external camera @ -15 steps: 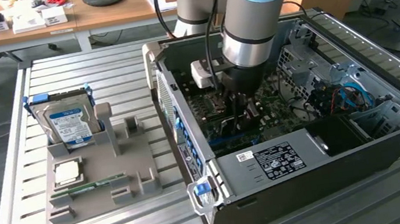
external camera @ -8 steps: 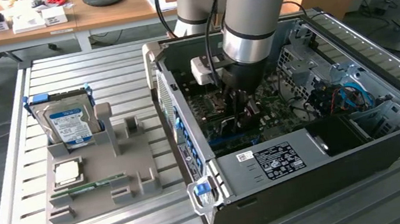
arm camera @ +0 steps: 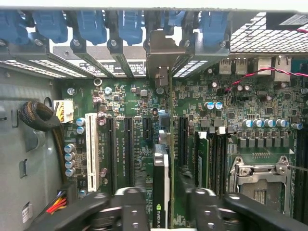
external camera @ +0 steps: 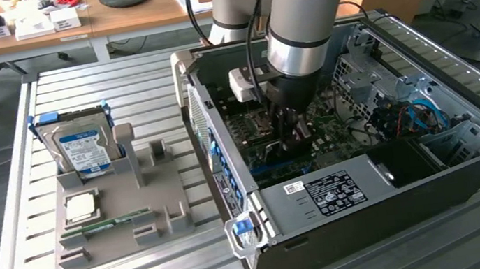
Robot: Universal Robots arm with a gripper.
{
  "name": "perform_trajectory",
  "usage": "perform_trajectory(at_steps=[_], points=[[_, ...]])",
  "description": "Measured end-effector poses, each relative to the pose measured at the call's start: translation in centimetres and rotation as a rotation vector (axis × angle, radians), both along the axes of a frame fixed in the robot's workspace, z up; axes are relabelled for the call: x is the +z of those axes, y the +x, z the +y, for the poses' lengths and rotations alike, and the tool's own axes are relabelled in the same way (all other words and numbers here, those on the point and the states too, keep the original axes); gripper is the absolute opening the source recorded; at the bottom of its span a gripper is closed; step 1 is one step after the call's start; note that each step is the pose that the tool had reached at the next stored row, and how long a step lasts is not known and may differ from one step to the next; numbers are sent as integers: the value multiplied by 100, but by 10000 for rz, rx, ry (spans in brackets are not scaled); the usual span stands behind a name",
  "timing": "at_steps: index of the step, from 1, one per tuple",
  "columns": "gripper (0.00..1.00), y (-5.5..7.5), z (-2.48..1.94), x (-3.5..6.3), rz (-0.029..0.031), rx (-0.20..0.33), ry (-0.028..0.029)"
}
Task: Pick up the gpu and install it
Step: 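Insert the gpu into the slot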
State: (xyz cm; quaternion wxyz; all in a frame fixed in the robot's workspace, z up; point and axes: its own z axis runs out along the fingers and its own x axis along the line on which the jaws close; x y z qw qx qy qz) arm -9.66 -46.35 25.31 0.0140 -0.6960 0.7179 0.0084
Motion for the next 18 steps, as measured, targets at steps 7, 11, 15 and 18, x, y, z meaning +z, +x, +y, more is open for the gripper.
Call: perform_trajectory(at_steps=[7,11,15,18], points=[[26,0,0,0,0,1,-1],[26,0,0,0,0,-4,0],[26,0,0,0,0,-113,0],[26,0,0,0,0,-177,-1]])
